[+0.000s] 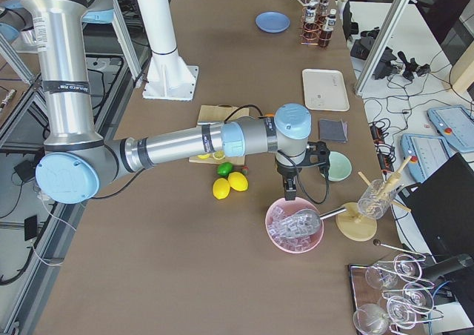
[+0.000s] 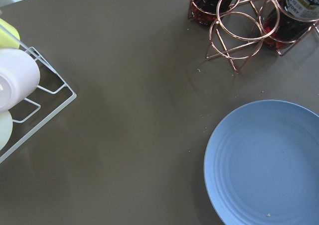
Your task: Pick orange to plate
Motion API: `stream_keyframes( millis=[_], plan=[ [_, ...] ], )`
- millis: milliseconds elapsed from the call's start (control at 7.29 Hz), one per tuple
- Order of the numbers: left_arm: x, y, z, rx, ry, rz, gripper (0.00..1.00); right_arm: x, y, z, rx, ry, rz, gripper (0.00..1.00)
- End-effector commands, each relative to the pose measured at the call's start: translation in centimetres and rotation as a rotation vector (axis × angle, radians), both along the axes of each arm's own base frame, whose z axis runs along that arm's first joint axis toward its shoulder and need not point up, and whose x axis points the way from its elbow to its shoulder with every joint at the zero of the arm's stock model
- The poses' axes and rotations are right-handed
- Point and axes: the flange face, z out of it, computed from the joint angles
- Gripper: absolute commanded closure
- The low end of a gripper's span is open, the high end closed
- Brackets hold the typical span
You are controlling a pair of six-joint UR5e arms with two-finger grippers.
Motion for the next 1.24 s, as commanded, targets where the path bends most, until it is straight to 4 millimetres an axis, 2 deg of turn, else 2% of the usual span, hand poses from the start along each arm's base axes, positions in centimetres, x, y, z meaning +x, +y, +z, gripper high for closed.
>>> stream_keyframes(
  millis=[0,137,412,686,1098],
  plan=[
    [5.7,0.1,3.1,0.005,0.108,-0.028,0.02,-2.4,-1.8,-2.6,-0.007,-0.029,0.0,0.0],
    [7.6,0.5,3.3,-0.018,0.138,-0.032,0.02,-3.7,-2.4,-3.3,-0.013,-0.032,-0.008,0.0],
    [10.5,0.6,3.5,-0.025,0.138,0.012,0.02,-4.4,-2.9,-4.7,-0.017,-0.039,0.007,0.0],
    [13.1,0.2,6.3,0.0,0.078,0.002,0.02,-4.9,-3.1,-5.2,-0.019,-0.038,0.011,0.0],
    [13.5,0.6,8.6,-0.035,0.067,0.012,0.02,-4.9,-3.1,-5.7,-0.012,-0.036,0.017,0.0]
  ],
)
